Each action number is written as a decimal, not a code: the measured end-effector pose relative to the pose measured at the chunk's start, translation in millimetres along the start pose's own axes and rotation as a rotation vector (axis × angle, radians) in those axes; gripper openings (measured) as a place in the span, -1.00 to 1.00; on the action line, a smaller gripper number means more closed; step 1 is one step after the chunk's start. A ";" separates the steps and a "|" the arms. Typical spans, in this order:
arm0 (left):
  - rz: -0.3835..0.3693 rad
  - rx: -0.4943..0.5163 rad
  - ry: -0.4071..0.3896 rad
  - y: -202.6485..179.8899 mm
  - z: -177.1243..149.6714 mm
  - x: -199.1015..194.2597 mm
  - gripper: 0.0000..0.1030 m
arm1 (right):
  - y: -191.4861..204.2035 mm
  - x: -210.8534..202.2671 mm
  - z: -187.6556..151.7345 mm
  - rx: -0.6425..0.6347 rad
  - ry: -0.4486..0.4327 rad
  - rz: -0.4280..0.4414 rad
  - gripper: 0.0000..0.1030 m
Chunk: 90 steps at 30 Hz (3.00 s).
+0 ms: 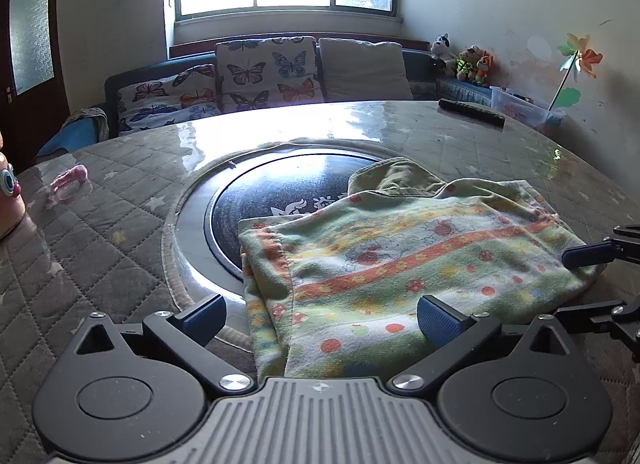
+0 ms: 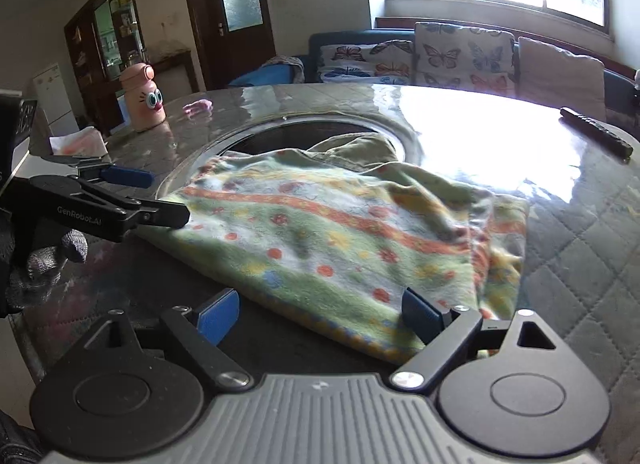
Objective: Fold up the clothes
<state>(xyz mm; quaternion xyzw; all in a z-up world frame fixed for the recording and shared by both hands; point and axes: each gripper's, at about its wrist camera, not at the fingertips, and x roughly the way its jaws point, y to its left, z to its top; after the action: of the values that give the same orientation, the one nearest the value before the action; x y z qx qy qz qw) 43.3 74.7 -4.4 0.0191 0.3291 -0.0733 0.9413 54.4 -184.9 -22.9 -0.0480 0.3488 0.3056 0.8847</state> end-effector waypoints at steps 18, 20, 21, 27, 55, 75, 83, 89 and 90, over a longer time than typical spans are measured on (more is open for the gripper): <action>0.083 0.018 -0.013 2.0 8.2 0.4 1.00 | -19.0 -2.2 22.4 0.017 -0.033 -0.023 1.00; 0.101 0.008 -0.001 4.2 8.7 4.0 1.00 | -24.1 6.8 24.9 0.031 -0.021 -0.024 1.00; 0.111 0.004 0.006 5.2 8.9 5.8 1.00 | -28.0 11.0 24.1 0.048 -0.007 -0.024 1.00; 0.137 -0.004 0.019 12.3 11.8 12.1 1.00 | -40.1 16.1 28.5 0.092 0.008 -0.025 1.00; 0.268 -0.004 0.059 31.9 51.9 64.6 1.00 | -56.3 78.7 77.0 0.119 0.019 0.046 1.00; 0.288 0.031 0.042 36.5 46.2 54.0 1.00 | 45.1 34.6 83.4 -0.210 -0.027 0.153 1.00; 0.302 0.042 0.055 41.8 40.8 55.3 1.00 | 92.4 34.1 75.7 -0.363 -0.003 0.185 1.00; 0.294 -0.025 0.000 55.8 47.0 29.7 0.97 | 124.8 36.8 68.8 -0.481 0.011 0.191 0.99; 0.289 -0.037 -0.004 58.0 47.7 26.6 0.97 | 128.3 38.1 67.9 -0.494 0.013 0.189 0.99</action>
<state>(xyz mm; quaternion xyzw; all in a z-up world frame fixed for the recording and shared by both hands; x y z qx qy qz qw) 102.0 124.7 15.6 0.0488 0.3223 0.0689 0.9429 42.4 -41.6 20.1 -0.2318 0.2720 0.4623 0.8116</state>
